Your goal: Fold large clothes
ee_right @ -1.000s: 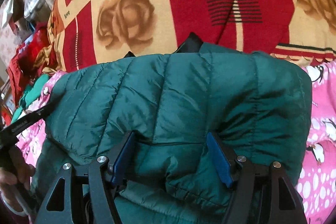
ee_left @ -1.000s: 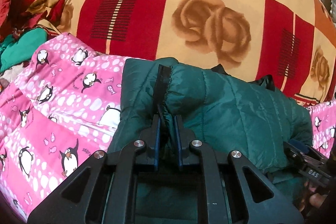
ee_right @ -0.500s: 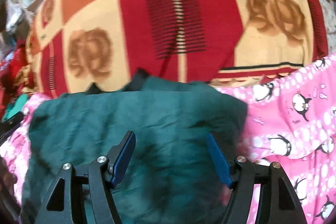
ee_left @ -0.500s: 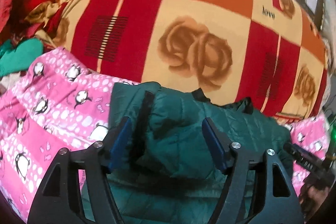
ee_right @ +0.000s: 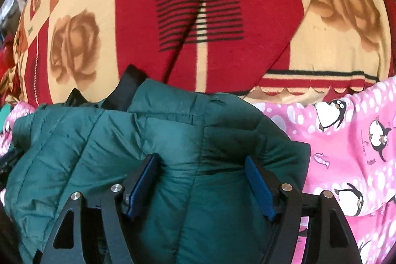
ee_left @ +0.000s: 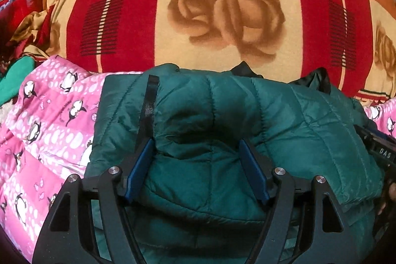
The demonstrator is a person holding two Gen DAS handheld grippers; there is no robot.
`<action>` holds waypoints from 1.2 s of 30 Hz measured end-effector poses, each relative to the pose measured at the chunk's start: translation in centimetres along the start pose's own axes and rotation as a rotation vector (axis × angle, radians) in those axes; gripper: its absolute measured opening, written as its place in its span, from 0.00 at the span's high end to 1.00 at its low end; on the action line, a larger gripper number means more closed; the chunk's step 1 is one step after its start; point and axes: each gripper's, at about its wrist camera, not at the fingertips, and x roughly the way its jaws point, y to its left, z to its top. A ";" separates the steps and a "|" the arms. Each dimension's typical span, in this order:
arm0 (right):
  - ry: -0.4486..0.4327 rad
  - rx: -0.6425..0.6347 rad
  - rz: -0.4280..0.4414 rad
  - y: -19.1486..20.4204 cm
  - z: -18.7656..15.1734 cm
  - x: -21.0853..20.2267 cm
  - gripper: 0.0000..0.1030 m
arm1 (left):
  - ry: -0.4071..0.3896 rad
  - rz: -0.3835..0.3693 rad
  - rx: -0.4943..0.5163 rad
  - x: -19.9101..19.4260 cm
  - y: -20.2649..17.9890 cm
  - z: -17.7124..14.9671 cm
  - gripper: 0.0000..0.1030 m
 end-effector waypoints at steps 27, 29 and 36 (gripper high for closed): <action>-0.006 -0.090 0.052 5.1 -4.6 -7.4 0.31 | -0.039 0.015 -0.006 0.2 0.0 -0.8 0.22; -0.024 -0.084 0.026 4.3 -4.8 -8.3 0.31 | -0.038 0.016 -0.004 0.2 0.0 -0.8 0.22; 0.050 -0.034 -0.048 1.4 -6.1 -5.5 0.26 | -0.047 0.019 -0.001 0.0 0.0 -0.9 0.21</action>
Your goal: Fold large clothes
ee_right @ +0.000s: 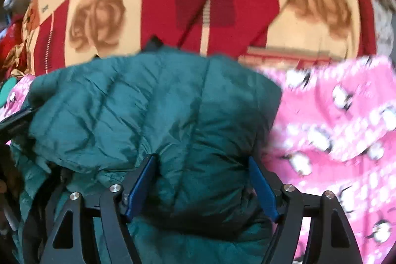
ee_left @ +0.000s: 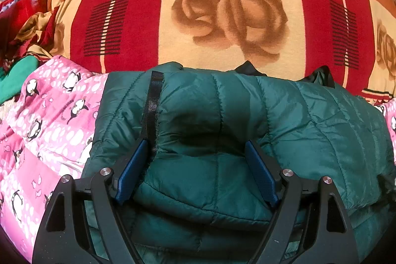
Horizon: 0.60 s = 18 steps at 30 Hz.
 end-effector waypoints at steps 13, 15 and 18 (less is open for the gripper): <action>-0.061 0.061 0.018 -1.2 -0.6 -3.9 0.23 | -0.006 0.001 0.018 -4.1 1.8 -1.3 0.21; -0.063 0.054 0.015 -0.9 -0.7 -4.5 0.23 | -0.007 0.002 0.016 -4.8 2.1 -1.5 0.21; -0.050 0.049 0.016 -0.6 -1.0 -5.2 0.23 | -0.002 0.001 0.014 -5.9 2.7 -2.0 0.21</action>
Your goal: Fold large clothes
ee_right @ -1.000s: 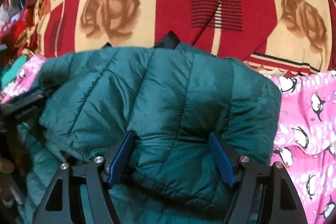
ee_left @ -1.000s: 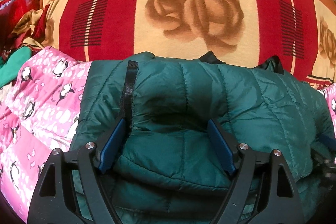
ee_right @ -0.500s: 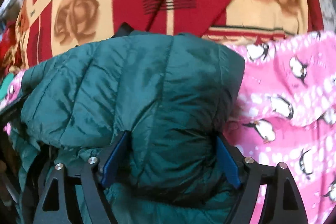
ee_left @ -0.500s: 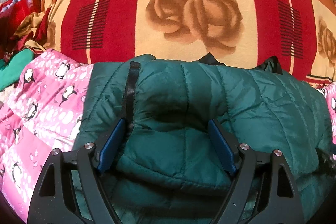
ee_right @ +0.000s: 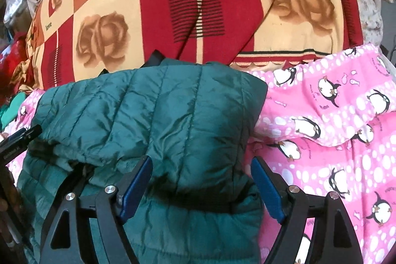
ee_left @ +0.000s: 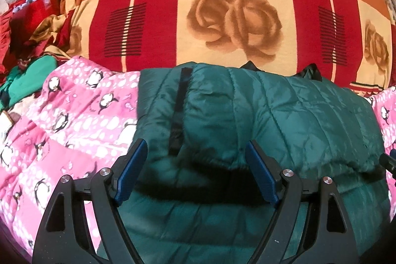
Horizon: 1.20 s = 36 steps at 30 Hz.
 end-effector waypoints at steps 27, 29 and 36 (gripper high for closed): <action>0.088 0.041 0.012 -1.4 -9.3 -5.9 0.23 | 0.117 -0.064 0.045 -8.0 4.6 -10.0 0.21; 0.086 0.037 0.014 -1.2 -9.8 -6.5 0.23 | 0.122 -0.062 0.046 -8.5 5.1 -10.7 0.21; 0.103 0.018 0.027 -1.0 -11.9 -8.1 0.23 | 0.139 -0.047 0.027 -10.0 7.2 -12.4 0.21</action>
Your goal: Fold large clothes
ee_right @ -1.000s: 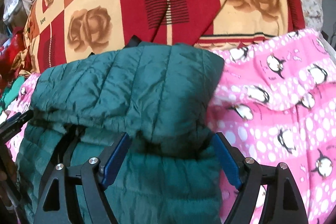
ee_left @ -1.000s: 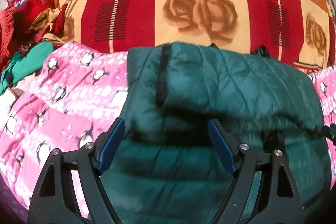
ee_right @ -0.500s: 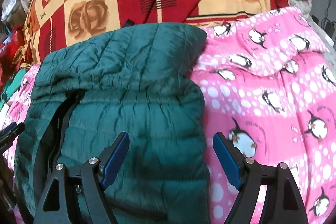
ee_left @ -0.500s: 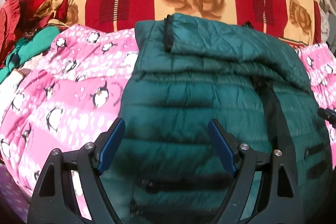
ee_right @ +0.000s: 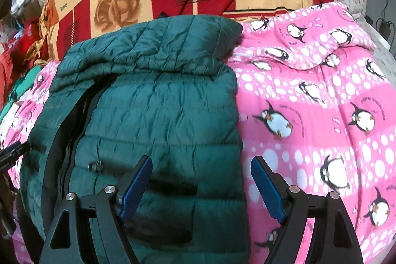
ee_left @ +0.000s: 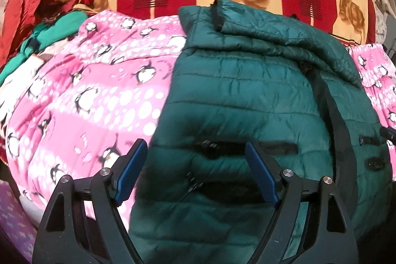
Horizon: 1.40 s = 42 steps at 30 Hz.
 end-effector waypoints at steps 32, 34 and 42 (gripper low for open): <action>0.188 0.001 0.118 -2.8 -8.5 -2.7 0.18 | 0.203 -0.176 -0.231 -0.3 6.0 -5.8 0.21; 0.213 0.001 0.172 -2.6 -9.1 -2.5 0.18 | 0.219 -0.188 -0.242 0.1 6.1 -6.2 0.21; 0.272 -0.036 0.250 -1.3 -11.1 -1.8 0.18 | 0.256 -0.203 -0.240 0.7 5.6 -7.2 0.17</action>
